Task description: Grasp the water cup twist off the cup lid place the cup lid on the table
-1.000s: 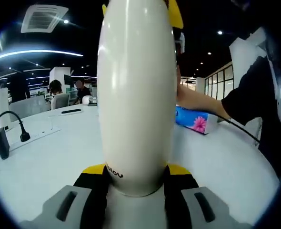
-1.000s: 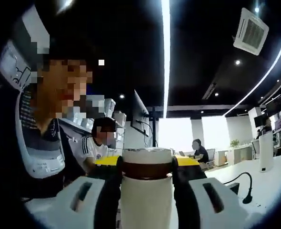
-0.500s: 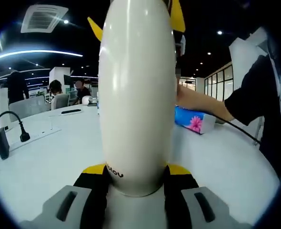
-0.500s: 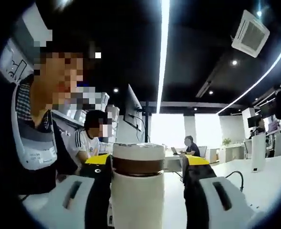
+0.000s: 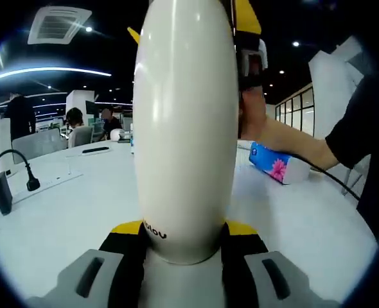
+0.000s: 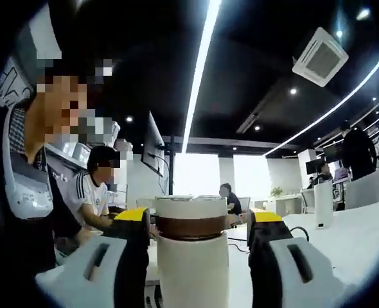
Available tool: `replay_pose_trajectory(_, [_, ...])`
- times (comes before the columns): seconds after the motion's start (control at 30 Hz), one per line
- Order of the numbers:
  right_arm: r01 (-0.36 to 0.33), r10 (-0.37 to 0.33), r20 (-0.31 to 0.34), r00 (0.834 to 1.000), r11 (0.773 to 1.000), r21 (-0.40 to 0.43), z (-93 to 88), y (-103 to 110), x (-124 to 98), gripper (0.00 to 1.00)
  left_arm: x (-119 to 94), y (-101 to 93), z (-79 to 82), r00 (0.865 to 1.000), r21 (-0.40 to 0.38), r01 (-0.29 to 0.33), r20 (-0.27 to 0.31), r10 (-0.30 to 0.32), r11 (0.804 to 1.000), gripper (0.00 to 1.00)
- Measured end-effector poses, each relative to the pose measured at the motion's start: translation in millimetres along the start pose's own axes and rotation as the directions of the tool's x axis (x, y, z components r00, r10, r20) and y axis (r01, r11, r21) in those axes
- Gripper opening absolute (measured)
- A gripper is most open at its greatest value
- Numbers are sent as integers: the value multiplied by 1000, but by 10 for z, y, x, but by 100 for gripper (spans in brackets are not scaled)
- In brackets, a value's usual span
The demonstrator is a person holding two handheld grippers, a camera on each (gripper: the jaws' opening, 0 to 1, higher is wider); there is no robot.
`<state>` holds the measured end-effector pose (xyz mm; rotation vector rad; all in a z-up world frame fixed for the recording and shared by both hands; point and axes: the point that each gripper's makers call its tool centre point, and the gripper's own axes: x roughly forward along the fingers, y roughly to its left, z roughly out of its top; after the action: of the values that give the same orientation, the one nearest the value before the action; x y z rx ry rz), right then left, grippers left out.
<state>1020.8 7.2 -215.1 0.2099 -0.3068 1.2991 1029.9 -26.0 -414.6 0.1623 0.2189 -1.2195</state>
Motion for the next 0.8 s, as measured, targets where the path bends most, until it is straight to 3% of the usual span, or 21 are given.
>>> replay_pose_trajectory(0.1, [72,-73,-9,997,996,-60,19,-17,-9,67,-4,3,1,1000,0,0,0,0,1000,48])
replay_pose_trajectory(0.2, [133,-133,11,991,989,-65,89,4,-25,67,-9,1,1,1000,0,0,0,0,1000,48])
replay_pose_trajectory(0.4, [276,-287,-51,957,948,-161,-3,-11,-29,65,-18,-6,-5,1000,0,-1,-1,1,1000,48])
replay_pose_trajectory(0.53, [387,-393,-43,918,915,-113,-2,-34,-27,65,-23,-11,-10,1000,-1,-3,0,3,1000,48])
replay_pose_trajectory(0.67, [478,-494,-16,869,850,-222,105,-11,-49,65,-25,-14,-13,1000,-1,-4,-1,4,1000,48])
replay_pose_trajectory(0.7, [493,-511,-20,859,838,-235,110,-7,-57,65,-26,-14,-14,1000,-1,-4,-1,4,1000,48])
replay_pose_trajectory(0.77, [548,-570,-21,822,800,-244,127,-9,-85,63,-26,-14,-16,1000,-2,-5,-1,5,1000,48])
replay_pose_trajectory(0.8, [565,-586,-31,810,793,-228,100,3,-88,62,-26,-14,-17,1000,-2,-5,-1,5,1000,48])
